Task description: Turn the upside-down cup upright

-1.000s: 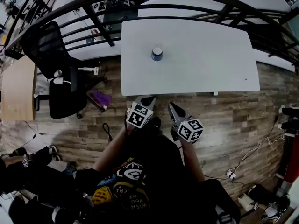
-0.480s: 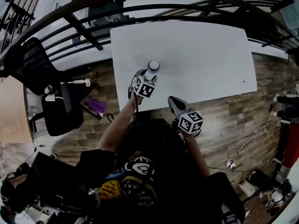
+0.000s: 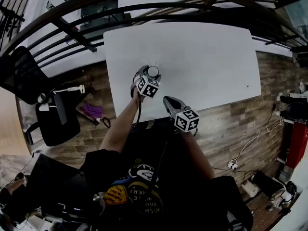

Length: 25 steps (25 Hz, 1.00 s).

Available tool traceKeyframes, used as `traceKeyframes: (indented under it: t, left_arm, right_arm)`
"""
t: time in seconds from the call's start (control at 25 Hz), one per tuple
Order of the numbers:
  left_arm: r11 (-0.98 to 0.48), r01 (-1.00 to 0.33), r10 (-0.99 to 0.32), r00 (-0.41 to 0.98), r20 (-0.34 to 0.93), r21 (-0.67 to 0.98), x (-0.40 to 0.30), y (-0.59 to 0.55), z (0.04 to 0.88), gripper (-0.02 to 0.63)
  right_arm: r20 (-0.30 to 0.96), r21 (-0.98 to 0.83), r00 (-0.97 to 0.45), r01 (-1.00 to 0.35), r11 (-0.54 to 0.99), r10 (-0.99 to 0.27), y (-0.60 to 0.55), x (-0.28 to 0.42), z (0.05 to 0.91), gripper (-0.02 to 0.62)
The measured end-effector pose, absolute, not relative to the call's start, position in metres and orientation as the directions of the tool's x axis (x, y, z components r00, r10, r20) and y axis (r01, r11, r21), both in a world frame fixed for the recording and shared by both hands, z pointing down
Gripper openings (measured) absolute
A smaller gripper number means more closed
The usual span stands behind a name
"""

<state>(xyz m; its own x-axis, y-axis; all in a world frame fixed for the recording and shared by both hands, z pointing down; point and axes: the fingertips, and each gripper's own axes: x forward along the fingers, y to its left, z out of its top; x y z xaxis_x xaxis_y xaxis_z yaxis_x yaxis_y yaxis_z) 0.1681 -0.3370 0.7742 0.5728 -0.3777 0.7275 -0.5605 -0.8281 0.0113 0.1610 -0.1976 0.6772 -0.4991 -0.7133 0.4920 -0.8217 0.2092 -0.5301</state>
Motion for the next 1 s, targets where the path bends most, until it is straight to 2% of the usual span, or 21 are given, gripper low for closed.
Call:
traceKeyframes:
  t: [0.08, 0.32, 0.44, 0.64, 0.72, 0.8, 1.0]
  left_arm:
    - [-0.828, -0.559, -0.359, 0.587, 0.726, 0.042, 0.169, -0.342, 0.774, 0.345]
    - [-0.733, -0.612, -0.294, 0.678, 0.674, 0.295, 0.15, -0.35, 0.75, 0.345]
    - [-0.707, -0.596, -0.322, 0.75, 0.578, 0.381, 0.143, -0.357, 0.705, 0.345]
    - [-0.735, -0.497, -0.324, 0.855, 0.405, 0.461, 0.132, -0.365, 0.632, 0.345]
    - [-0.749, -0.456, -0.306, 0.882, 0.36, 0.481, 0.127, -0.363, 0.616, 0.345]
    - [-0.764, -0.408, -0.275, 0.907, 0.32, 0.5, 0.123, -0.358, 0.607, 0.345]
    - [-0.75, -0.327, -0.247, 0.945, 0.215, 0.575, 0.112, -0.349, 0.6, 0.345]
  right_arm:
    - [0.477, -0.545, -0.514, -0.809, 0.219, -0.713, -0.21, 0.166, 0.686, 0.002]
    - [0.351, -0.701, -0.534, -0.694, 0.162, -0.769, -0.249, 0.193, 0.712, 0.002]
    - [0.225, -0.84, -0.576, -0.523, 0.143, -0.786, -0.271, 0.192, 0.712, 0.092]
    - [-0.148, -0.958, -0.597, -0.11, 0.263, -0.789, -0.316, 0.173, 0.673, 0.13]
    - [-0.323, -0.936, -0.569, 0.072, 0.345, -0.757, -0.322, 0.168, 0.647, 0.129]
    - [-0.43, -0.898, -0.542, 0.176, 0.402, -0.722, -0.326, 0.163, 0.626, 0.122]
    - [-0.495, -0.869, -0.533, 0.275, 0.413, -0.687, -0.328, 0.151, 0.607, 0.063]
